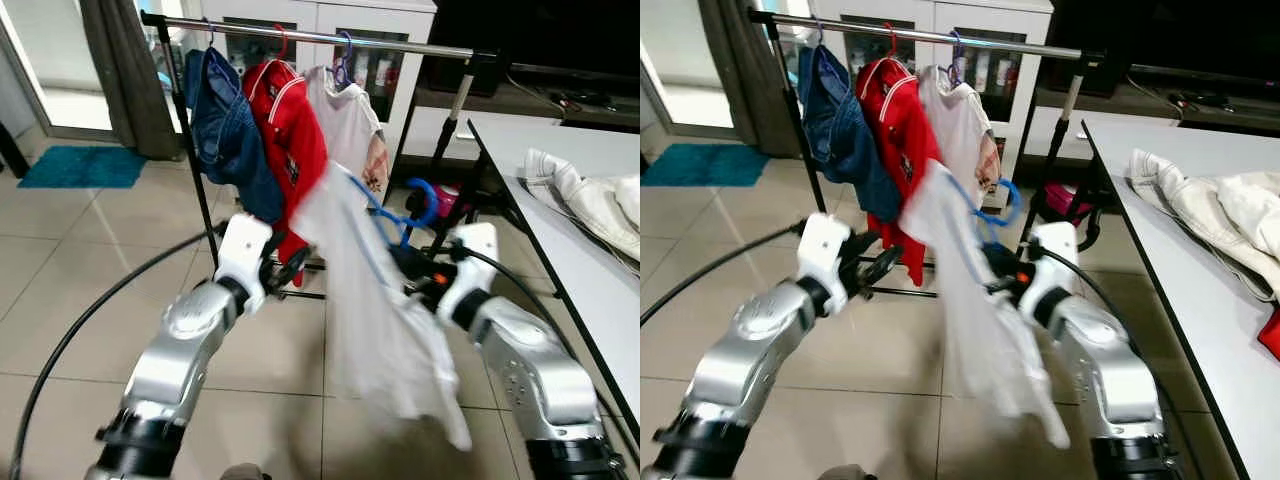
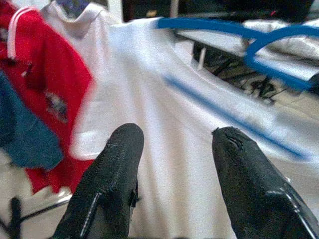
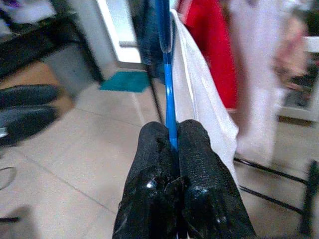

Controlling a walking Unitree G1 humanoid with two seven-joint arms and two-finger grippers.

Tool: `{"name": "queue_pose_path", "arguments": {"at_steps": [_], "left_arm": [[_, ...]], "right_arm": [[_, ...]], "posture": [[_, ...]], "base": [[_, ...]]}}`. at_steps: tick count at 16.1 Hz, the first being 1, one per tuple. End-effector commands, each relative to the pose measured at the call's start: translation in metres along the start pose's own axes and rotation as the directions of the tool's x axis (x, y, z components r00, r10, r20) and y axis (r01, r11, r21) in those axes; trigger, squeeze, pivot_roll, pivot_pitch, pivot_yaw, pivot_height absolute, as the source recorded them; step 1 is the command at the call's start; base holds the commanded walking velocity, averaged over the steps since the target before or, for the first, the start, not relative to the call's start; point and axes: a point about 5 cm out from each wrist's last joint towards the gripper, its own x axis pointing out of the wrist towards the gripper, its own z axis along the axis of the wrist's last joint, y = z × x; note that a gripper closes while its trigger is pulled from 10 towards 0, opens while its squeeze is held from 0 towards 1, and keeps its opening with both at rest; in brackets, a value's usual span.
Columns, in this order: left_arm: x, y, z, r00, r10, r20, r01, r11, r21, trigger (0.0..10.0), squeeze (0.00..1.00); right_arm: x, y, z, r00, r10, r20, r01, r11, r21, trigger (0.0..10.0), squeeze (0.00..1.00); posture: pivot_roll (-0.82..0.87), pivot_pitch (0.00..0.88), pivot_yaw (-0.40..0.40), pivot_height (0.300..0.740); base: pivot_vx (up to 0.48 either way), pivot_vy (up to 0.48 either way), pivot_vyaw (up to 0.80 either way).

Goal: Hang hanger

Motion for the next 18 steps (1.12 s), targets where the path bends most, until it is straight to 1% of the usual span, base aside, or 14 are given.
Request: {"name": "queue_pose_path", "arguments": {"at_steps": [1,3,4,5,6,8,11,12,15,18], "left_arm": [[0.005,-0.001,-0.002,1.0,0.001,-0.026,-0.001,1.0,0.0,10.0,1.0],[0.013,0.001,-0.002,0.998,0.049,-0.041,-0.048,0.999,0.018,10.0,1.0],[0.017,0.004,0.0,0.997,0.074,-0.037,-0.073,0.996,0.047,10.0,0.18],[0.019,0.008,0.005,0.993,0.116,-0.013,-0.115,0.99,0.077,10.0,0.0],[0.021,0.01,0.01,0.99,0.138,0.02,-0.139,0.986,0.087,10.0,0.0],[0.022,0.016,0.027,0.975,0.184,0.126,-0.198,0.974,0.109,10.0,0.0],[0.022,0.022,0.031,0.955,0.235,0.179,-0.259,0.958,0.126,10.0,0.0],[0.021,0.023,0.037,0.945,0.241,0.221,-0.274,0.953,0.131,10.0,0.0],[0.022,0.026,0.041,0.936,0.244,0.253,-0.284,0.949,0.136,10.0,0.0],[0.028,0.027,0.043,0.94,0.211,0.27,-0.256,0.956,0.142,10.0,0.0]], "right_arm": [[0.002,0.008,0.017,0.994,0.072,0.08,-0.071,0.997,-0.015,0.0,0.0],[0.005,0.019,0.024,0.981,0.151,0.119,-0.153,0.988,0.007,0.0,0.0],[0.005,0.023,0.026,0.973,0.19,0.133,-0.194,0.981,0.016,0.0,0.0],[0.004,0.025,0.027,0.968,0.209,0.142,-0.214,0.977,0.024,0.0,0.0],[0.004,0.025,0.028,0.966,0.213,0.144,-0.219,0.975,0.027,0.0,0.0],[0.003,0.024,0.028,0.964,0.222,0.149,-0.23,0.973,0.036,0.0,0.0],[0.001,0.026,0.029,0.954,0.252,0.165,-0.264,0.963,0.058,0.0,0.0],[0.0,0.027,0.03,0.948,0.268,0.169,-0.282,0.957,0.062,0.0,0.0],[-0.001,0.031,0.03,0.935,0.306,0.181,-0.324,0.943,0.076,0.0,0.0],[-0.003,0.035,0.031,0.919,0.348,0.186,-0.367,0.927,0.079,0.0,0.0]], "posture": [[0.07,0.0,-0.057,0.74],[0.06,0.0,-0.057,0.74],[0.06,0.0,-0.057,0.74],[0.06,0.0,-0.057,0.74],[0.06,0.0,-0.057,0.74],[0.06,0.0,-0.058,0.74],[0.06,0.0,-0.06,0.74],[0.06,0.0,-0.063,0.74],[0.06,0.0,-0.071,0.74],[0.06,0.0,-0.072,0.74]], "base": [[0.0,0.0,0.0],[0.0,0.0,0.0],[0.0,0.0,0.0],[0.0,0.0,0.0],[0.0,0.0,0.0],[0.0,0.0,0.0],[0.0,0.0,0.0],[0.0,0.0,0.0],[0.0,0.0,0.0],[0.0,0.0,0.0]]}}
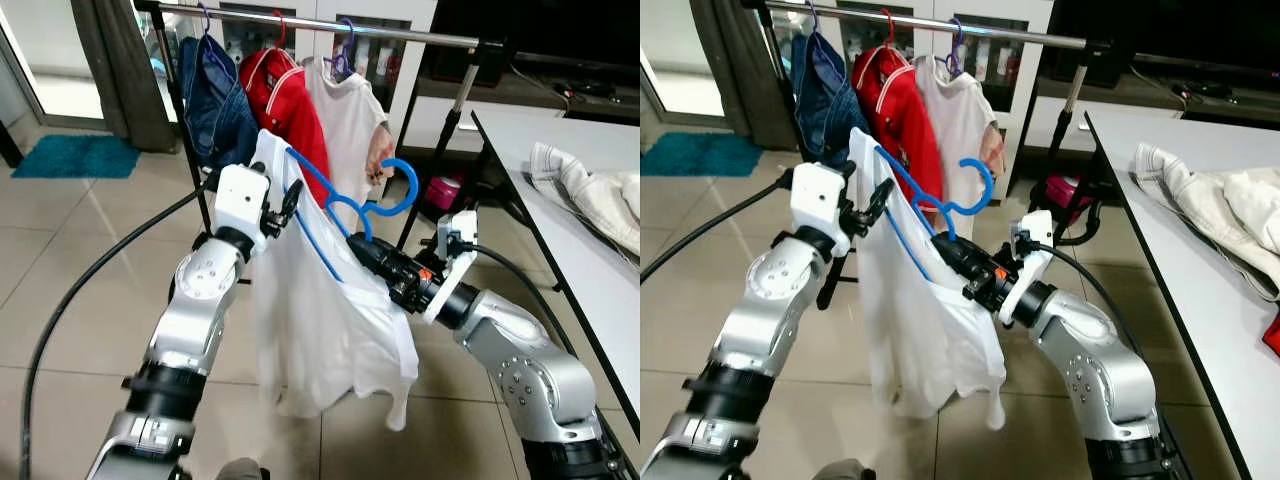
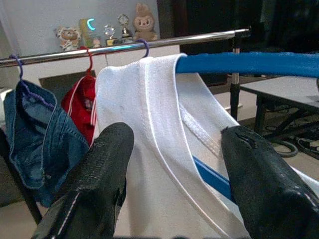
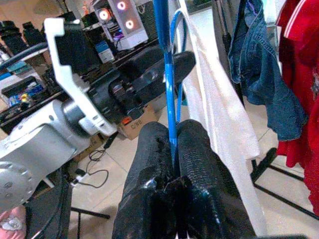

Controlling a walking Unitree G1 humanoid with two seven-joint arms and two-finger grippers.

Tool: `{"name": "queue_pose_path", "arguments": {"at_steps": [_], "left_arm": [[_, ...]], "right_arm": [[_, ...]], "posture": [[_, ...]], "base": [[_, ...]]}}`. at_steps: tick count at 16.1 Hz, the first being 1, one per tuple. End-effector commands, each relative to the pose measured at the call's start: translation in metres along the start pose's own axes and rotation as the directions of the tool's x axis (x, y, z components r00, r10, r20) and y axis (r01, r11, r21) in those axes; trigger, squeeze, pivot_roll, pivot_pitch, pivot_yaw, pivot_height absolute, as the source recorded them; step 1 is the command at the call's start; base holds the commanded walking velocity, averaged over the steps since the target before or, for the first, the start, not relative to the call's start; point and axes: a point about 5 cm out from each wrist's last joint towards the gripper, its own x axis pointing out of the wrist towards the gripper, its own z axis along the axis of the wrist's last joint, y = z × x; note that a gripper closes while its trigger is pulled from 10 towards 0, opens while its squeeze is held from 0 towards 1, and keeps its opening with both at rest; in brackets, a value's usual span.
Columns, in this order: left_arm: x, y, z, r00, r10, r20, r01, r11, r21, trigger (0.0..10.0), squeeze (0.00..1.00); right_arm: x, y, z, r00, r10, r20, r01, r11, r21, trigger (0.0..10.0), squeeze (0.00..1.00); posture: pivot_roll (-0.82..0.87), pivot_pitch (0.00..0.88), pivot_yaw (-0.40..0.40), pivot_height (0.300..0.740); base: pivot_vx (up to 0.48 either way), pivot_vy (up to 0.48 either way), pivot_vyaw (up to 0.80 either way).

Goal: Hang hanger

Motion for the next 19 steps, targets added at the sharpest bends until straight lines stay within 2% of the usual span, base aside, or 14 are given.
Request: {"name": "queue_pose_path", "arguments": {"at_steps": [1,3,9,19], "left_arm": [[0.005,0.002,0.005,1.0,-0.01,0.022,0.009,1.0,0.005,6.9,0.0],[0.01,0.006,0.005,1.0,-0.001,0.027,0.001,1.0,0.001,0.0,0.0],[0.017,0.005,0.005,0.999,-0.022,0.043,0.022,1.0,0.01,0.0,0.0],[0.019,0.009,0.004,0.999,-0.004,0.046,0.004,1.0,0.003,0.0,0.0]], "right_arm": [[0.0,0.007,0.01,0.998,0.054,0.035,-0.054,0.998,-0.017,0.0,0.0],[-0.002,0.009,0.01,0.997,0.072,0.037,-0.072,0.997,-0.014,0.0,0.0],[-0.005,0.011,0.008,0.995,0.091,0.031,-0.091,0.996,-0.007,0.0,0.0],[-0.008,0.013,0.007,0.994,0.104,0.026,-0.104,0.995,-0.001,0.0,0.0]], "posture": [[0.06,0.0,-0.072,0.74],[0.06,0.0,-0.07,0.74],[0.05,0.0,-0.066,0.74],[0.05,0.0,-0.066,0.74]], "base": [[0.0,0.0,0.0],[0.0,0.0,0.0],[0.0,0.0,0.0],[0.0,0.0,0.0]]}}
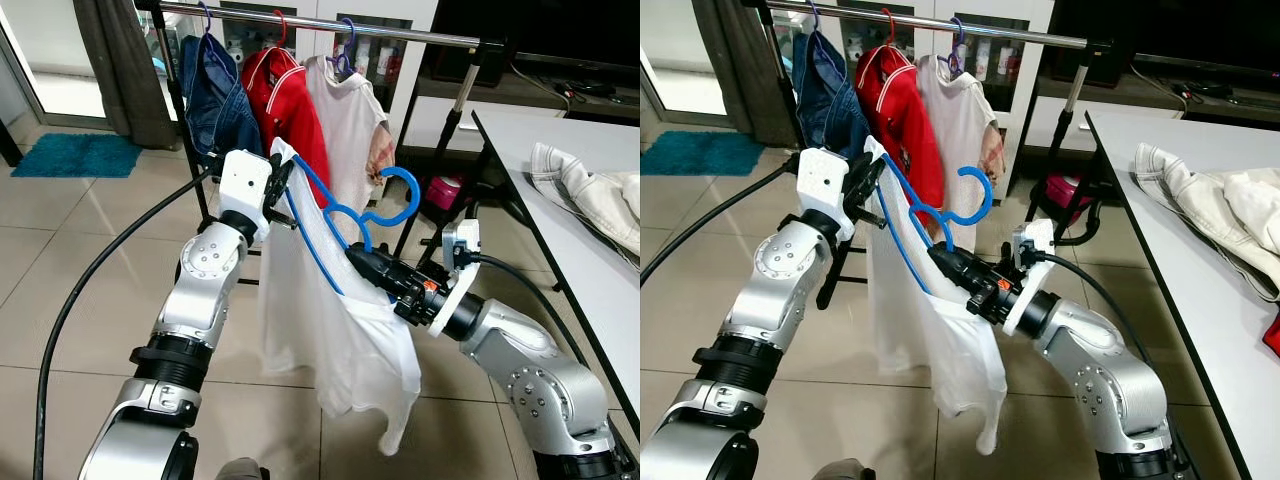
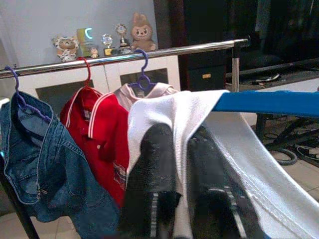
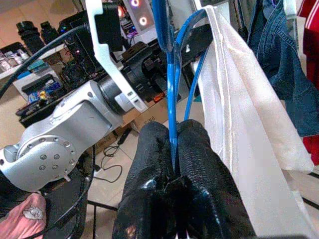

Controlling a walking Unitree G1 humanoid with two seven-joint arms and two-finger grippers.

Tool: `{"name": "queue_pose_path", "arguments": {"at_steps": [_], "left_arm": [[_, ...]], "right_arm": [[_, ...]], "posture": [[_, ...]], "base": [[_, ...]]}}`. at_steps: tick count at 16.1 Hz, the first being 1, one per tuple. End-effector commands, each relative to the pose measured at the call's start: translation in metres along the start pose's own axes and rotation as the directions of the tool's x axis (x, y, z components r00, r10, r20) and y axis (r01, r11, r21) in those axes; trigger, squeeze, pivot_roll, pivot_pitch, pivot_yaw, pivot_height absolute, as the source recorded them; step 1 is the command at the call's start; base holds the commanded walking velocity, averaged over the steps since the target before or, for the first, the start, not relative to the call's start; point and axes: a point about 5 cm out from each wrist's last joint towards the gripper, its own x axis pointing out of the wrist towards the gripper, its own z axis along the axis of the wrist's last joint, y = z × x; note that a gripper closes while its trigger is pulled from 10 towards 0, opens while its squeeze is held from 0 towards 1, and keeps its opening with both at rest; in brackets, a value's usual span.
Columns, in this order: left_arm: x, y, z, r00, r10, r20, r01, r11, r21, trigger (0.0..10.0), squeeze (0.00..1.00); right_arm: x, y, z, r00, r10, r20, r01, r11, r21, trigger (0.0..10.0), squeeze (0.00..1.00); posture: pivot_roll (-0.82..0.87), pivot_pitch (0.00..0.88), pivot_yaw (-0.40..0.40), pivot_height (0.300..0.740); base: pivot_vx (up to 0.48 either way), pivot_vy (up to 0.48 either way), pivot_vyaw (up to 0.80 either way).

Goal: Hang hanger

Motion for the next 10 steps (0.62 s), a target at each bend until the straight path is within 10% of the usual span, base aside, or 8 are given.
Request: {"name": "queue_pose_path", "arguments": {"at_steps": [1,10], "left_arm": [[0.003,0.001,0.004,1.0,-0.001,0.015,0.001,1.0,-0.001,0.0,0.0],[-0.016,-0.003,0.012,0.985,-0.151,0.082,0.161,0.978,-0.134,0.0,0.0]], "right_arm": [[0.001,0.006,0.008,0.999,0.039,0.026,-0.038,0.999,-0.034,0.0,0.0],[-0.008,-0.028,0.0,0.979,-0.189,-0.073,0.18,0.977,-0.119,0.0,0.0]], "posture": [[0.05,0.0,-0.067,0.74],[0.06,0.0,-0.061,0.74]], "base": [[0.0,0.0,0.0],[0.0,0.0,0.0]]}}
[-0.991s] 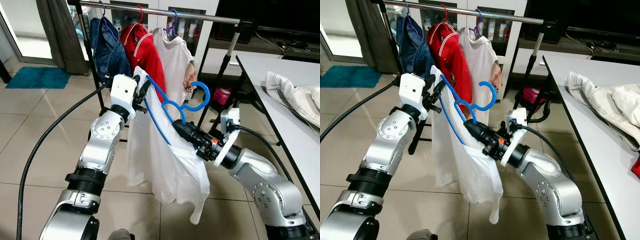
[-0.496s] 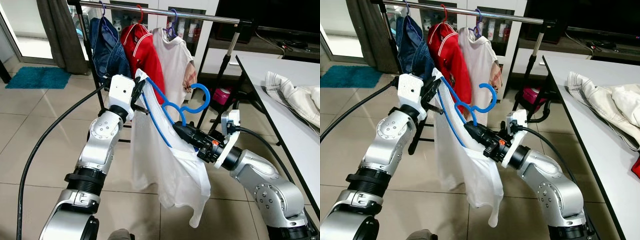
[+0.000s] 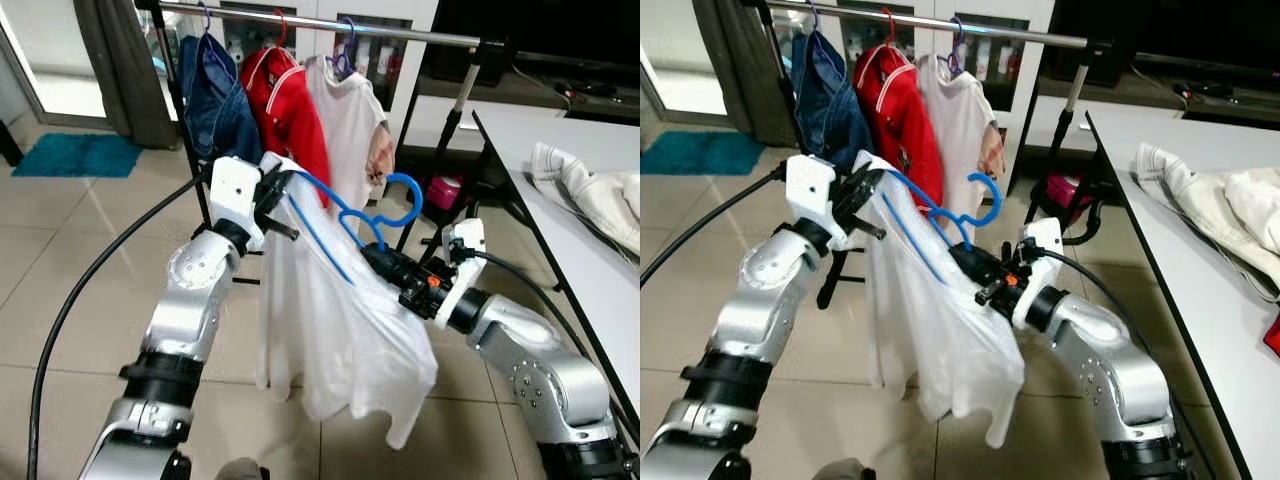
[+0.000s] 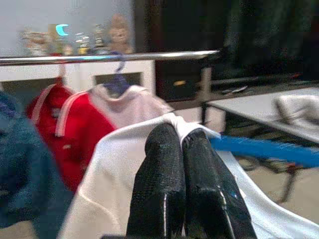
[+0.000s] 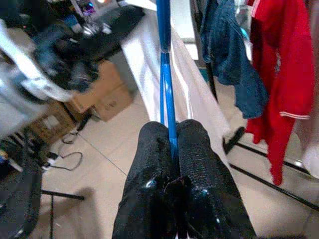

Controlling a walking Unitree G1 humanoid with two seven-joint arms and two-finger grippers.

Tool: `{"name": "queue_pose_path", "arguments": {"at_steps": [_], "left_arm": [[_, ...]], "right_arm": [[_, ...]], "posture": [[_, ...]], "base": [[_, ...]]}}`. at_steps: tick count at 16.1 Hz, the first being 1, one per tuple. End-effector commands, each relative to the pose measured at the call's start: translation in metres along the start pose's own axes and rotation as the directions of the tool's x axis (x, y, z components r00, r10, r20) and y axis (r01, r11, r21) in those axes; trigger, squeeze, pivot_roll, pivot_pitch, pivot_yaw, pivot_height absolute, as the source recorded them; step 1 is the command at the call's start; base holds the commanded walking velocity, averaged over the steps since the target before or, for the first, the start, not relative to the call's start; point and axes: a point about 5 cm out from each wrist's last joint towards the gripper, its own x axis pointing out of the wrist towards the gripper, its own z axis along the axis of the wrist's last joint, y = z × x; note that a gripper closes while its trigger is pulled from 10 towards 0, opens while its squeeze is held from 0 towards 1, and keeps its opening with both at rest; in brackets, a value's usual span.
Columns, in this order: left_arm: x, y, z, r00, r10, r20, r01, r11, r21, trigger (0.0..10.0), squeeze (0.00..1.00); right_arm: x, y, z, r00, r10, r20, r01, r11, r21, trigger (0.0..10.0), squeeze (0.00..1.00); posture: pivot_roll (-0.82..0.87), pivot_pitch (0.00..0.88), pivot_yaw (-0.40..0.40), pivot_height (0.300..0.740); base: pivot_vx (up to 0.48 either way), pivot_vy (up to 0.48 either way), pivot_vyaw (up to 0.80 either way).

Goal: Hang hanger

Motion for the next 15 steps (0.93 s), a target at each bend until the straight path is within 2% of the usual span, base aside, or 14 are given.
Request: {"name": "queue_pose_path", "arguments": {"at_steps": [1,3,4,6,7,8,10,12,13,14,15], "left_arm": [[-0.004,0.001,0.012,0.997,-0.051,0.06,0.056,0.994,-0.093,0.0,0.0],[-0.008,0.006,0.015,0.995,-0.068,0.067,0.075,0.992,-0.101,0.0,0.0],[-0.01,0.019,0.022,0.997,-0.012,0.08,0.02,0.995,-0.1,0.0,0.0],[-0.013,0.056,0.035,0.987,0.148,0.061,-0.146,0.989,-0.031,0.0,0.0],[-0.017,0.077,0.042,0.971,0.235,0.05,-0.236,0.972,0.019,0.0,0.0],[-0.019,0.087,0.046,0.962,0.27,0.045,-0.272,0.961,0.049,0.0,0.0],[-0.026,0.116,0.056,0.932,0.362,0.022,-0.361,0.919,0.159,0.0,0.0],[-0.029,0.133,0.056,0.909,0.417,-0.025,-0.404,0.893,0.196,0.0,0.0],[-0.031,0.146,0.053,0.879,0.472,-0.062,-0.45,0.866,0.217,0.0,0.0],[-0.032,0.15,0.047,0.865,0.493,-0.093,-0.463,0.855,0.234,0.0,0.0],[-0.031,0.15,0.042,0.864,0.491,-0.11,-0.459,0.859,0.227,0.0,0.0]], "right_arm": [[-0.004,-0.009,0.003,0.999,-0.041,-0.001,0.041,0.999,-0.031,0.0,0.0],[-0.005,-0.011,0.003,0.999,-0.043,-0.007,0.043,0.998,-0.038,0.0,0.0],[-0.007,-0.013,0.001,0.999,-0.038,-0.031,0.036,0.997,-0.061,0.0,0.0],[-0.015,-0.013,-0.004,0.996,-0.004,-0.091,-0.007,0.993,-0.116,0.0,0.0],[-0.02,-0.012,-0.003,0.996,0.024,-0.091,-0.035,0.992,-0.124,0.0,0.0],[-0.023,-0.011,-0.001,0.995,0.044,-0.088,-0.055,0.99,-0.127,0.0,0.0],[-0.036,-0.002,0.004,0.981,0.172,-0.092,-0.183,0.974,-0.132,0.0,0.0],[-0.044,0.002,0.007,0.969,0.237,-0.076,-0.244,0.964,-0.106,0.0,0.0],[-0.05,0.005,0.014,0.959,0.282,-0.02,-0.283,0.957,-0.061,0.0,0.0],[-0.052,0.005,0.02,0.956,0.292,0.038,-0.29,0.956,-0.039,0.0,0.0],[-0.051,0.005,0.023,0.959,0.275,0.071,-0.273,0.962,-0.031,0.0,0.0]], "posture": [[0.06,0.0,-0.06,0.74],[0.06,0.0,-0.06,0.74],[0.06,0.0,-0.06,0.74],[0.07,0.0,-0.062,0.74],[0.07,0.0,-0.061,0.74],[0.07,0.0,-0.06,0.74],[0.07,0.0,-0.056,0.74],[0.07,0.0,-0.055,0.74],[0.07,0.0,-0.049,0.74],[0.06,0.0,-0.046,0.74],[0.06,0.0,-0.044,0.74]], "base": [[0.0,0.0,0.0],[0.0,0.0,0.0],[0.0,0.0,0.0],[0.0,0.0,0.0],[0.0,0.0,0.0],[0.0,0.0,0.0],[0.0,0.0,0.0],[0.0,0.0,0.0],[0.0,0.0,0.0],[0.0,0.0,0.0],[0.0,0.0,0.0]]}}
